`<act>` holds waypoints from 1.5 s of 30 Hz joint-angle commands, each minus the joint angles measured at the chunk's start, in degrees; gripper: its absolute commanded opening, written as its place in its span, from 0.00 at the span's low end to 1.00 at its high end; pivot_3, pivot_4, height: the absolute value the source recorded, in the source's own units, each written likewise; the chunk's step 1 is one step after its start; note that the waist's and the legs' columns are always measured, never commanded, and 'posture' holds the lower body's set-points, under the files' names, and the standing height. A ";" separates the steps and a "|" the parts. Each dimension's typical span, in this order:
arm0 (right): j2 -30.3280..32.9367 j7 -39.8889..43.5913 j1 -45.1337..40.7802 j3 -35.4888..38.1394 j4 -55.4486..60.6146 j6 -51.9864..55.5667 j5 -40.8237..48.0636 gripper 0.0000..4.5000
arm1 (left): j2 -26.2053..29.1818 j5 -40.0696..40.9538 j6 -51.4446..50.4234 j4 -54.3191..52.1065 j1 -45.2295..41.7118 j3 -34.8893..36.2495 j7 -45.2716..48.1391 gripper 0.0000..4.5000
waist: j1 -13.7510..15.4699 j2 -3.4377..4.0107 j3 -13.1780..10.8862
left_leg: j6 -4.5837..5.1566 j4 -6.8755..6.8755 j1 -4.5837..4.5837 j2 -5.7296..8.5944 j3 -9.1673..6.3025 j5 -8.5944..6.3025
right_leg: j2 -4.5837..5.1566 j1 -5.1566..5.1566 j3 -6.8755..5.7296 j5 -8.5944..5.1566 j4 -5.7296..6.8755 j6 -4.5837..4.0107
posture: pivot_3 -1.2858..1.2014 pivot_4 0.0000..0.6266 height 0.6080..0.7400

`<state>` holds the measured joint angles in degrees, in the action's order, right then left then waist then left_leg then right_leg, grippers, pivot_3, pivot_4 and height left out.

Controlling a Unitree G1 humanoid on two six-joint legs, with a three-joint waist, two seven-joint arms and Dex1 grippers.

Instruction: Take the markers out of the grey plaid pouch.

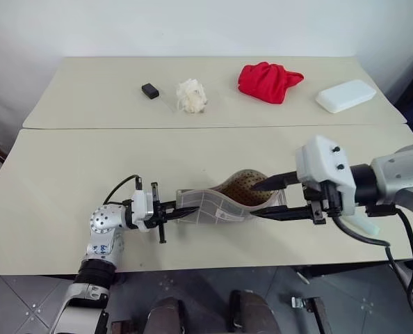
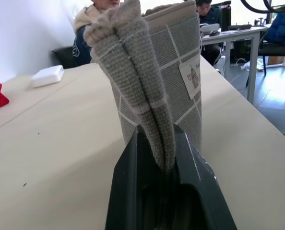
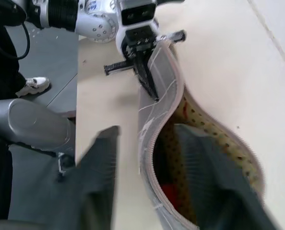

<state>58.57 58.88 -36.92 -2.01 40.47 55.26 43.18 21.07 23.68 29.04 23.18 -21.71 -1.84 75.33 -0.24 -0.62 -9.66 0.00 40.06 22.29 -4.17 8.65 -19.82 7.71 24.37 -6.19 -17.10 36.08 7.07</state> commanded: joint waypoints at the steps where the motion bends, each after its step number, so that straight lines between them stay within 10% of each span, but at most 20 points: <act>1: -0.89 -4.19 -2.30 -2.44 0.73 1.70 -2.19 0.10 | 0.19 -2.77 3.67 0.44 1.13 -1.25 0.68 0.00 | 0.01 0.00 0.00 | 0.00 0.00 0.01 0.00 0.00 0.00 | 0.00 0.00 0.00 0.00 0.00 0.00 | 0.52 0.24 1.00; 14: 5.05 -3.83 -3.69 -11.22 1.60 4.91 -6.72 0.01 | -1.28 -5.78 15.22 0.32 1.51 -2.78 -3.07 0.00 | 0.07 0.00 0.00 | 0.08 0.02 0.06 0.05 -0.07 -0.04 | 0.08 0.00 -0.04 0.01 -0.05 -0.01 | 0.52 0.24 1.00; 21: -3.17 -13.99 -10.16 -29.85 -1.68 4.22 -26.22 0.01 | -1.59 -6.23 17.13 0.78 2.22 -4.23 -4.44 0.00 | 0.01 0.48 0.25 | 0.08 0.02 0.05 0.14 0.00 -0.04 | 0.17 0.05 -0.03 0.01 0.01 -0.01 | 0.52 0.24 1.00; 31: -10.63 -17.61 -9.54 -33.50 1.70 9.07 -31.75 0.01 | -0.96 -5.33 11.45 0.94 1.87 -3.16 -7.56 0.00 | -0.21 0.51 0.26 | 0.10 0.01 0.05 0.16 -0.02 -0.05 | 0.17 0.03 -0.07 0.01 0.03 0.00 | 0.52 0.24 1.00; 45: -10.10 -21.37 -6.37 -30.34 2.81 3.85 -37.65 0.89 | -0.82 -1.96 -2.12 -2.85 0.64 -3.56 -6.23 0.00 | -0.12 0.50 0.26 | 0.10 0.00 0.14 0.15 -0.02 -0.05 | 0.15 0.02 -0.17 0.02 0.02 0.01 | 0.52 0.24 1.00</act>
<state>47.15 38.84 -42.89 -34.82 41.83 61.91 8.54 20.02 20.61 28.96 22.28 -21.62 -5.29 68.66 -0.36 -0.13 -9.41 0.10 40.06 22.44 -4.01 8.65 -19.87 7.85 24.38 -6.37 -17.08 36.10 7.09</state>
